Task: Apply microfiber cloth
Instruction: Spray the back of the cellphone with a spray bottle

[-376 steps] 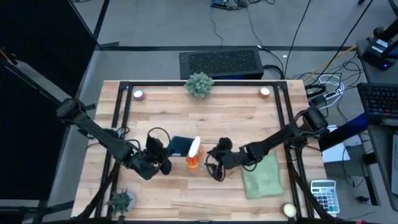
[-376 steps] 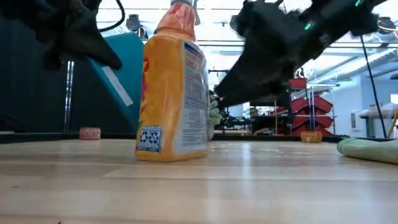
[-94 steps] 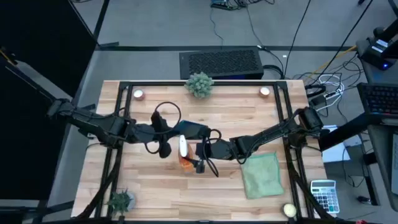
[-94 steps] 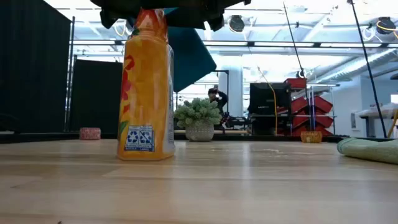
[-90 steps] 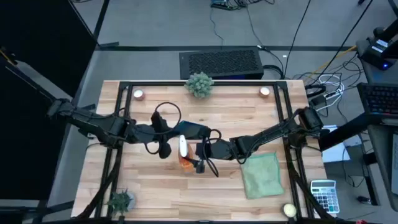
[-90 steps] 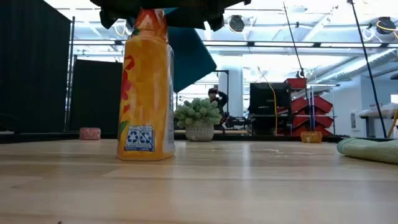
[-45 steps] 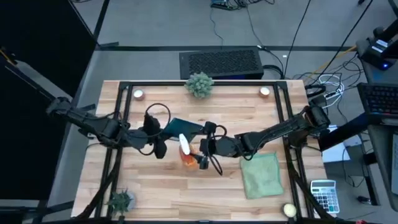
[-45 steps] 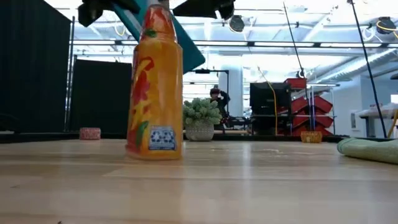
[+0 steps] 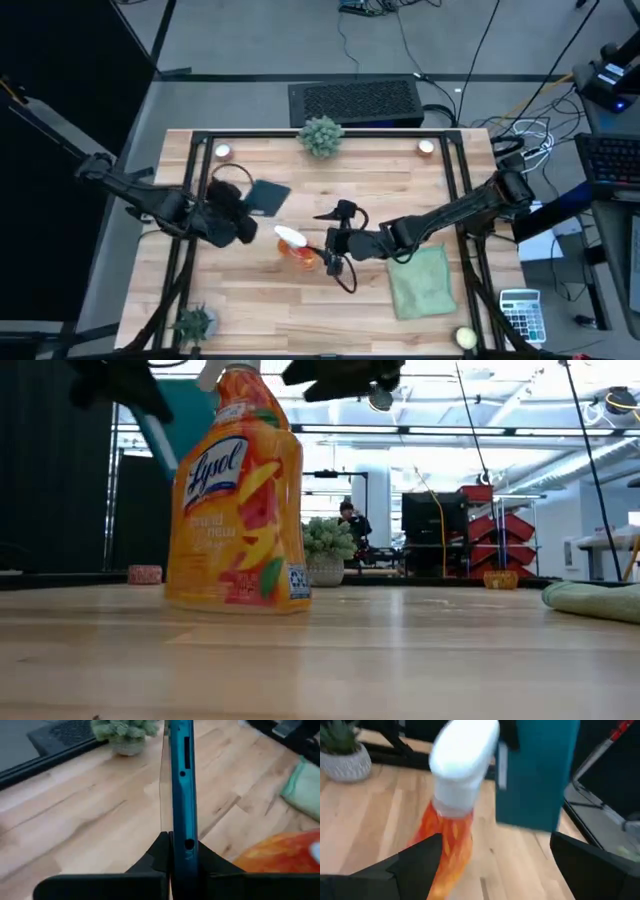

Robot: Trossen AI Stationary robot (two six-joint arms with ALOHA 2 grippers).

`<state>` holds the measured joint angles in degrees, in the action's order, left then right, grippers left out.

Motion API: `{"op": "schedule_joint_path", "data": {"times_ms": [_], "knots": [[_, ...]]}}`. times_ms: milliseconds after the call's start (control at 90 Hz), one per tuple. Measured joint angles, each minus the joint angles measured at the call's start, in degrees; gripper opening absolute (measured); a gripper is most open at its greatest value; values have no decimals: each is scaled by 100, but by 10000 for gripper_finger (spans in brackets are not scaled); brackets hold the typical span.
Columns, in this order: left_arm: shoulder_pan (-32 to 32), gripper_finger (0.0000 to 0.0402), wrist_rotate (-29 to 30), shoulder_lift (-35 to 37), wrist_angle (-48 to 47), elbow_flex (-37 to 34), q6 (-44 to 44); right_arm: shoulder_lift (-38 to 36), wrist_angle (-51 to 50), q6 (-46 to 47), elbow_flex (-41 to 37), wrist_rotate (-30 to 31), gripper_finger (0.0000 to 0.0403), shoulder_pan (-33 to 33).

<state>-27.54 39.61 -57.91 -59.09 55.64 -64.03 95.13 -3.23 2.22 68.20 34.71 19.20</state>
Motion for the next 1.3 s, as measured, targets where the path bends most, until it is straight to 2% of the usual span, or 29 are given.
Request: {"op": "schedule_joint_path", "data": {"times_ms": [133,267,356,489,733,1000,1144,1300], "knots": [[-772,7,-616,-63,-39,8,-522,-95,-1276,778,0,117,352,69],[-1486,7,-832,-480,-161,-97,-1336,-70,-2368,1580,-29,549,352,87],[-1861,7,-856,-844,-136,-110,-1966,12,-2398,1999,-152,589,352,18],[-2188,7,-944,-1336,71,-110,-2573,228,-1903,2177,-254,581,352,-52],[-2412,7,-958,-1554,941,-23,-2254,461,-1153,1970,-260,445,352,-35],[-2063,6,-789,-1582,433,-12,-2186,669,-318,1750,-260,-68,352,-34],[-1818,6,-747,-1584,550,-12,-1702,755,-7,1755,-260,-351,352,-28],[-1602,6,-756,-1586,805,-12,-1223,793,318,1648,-262,-366,352,48]]}}
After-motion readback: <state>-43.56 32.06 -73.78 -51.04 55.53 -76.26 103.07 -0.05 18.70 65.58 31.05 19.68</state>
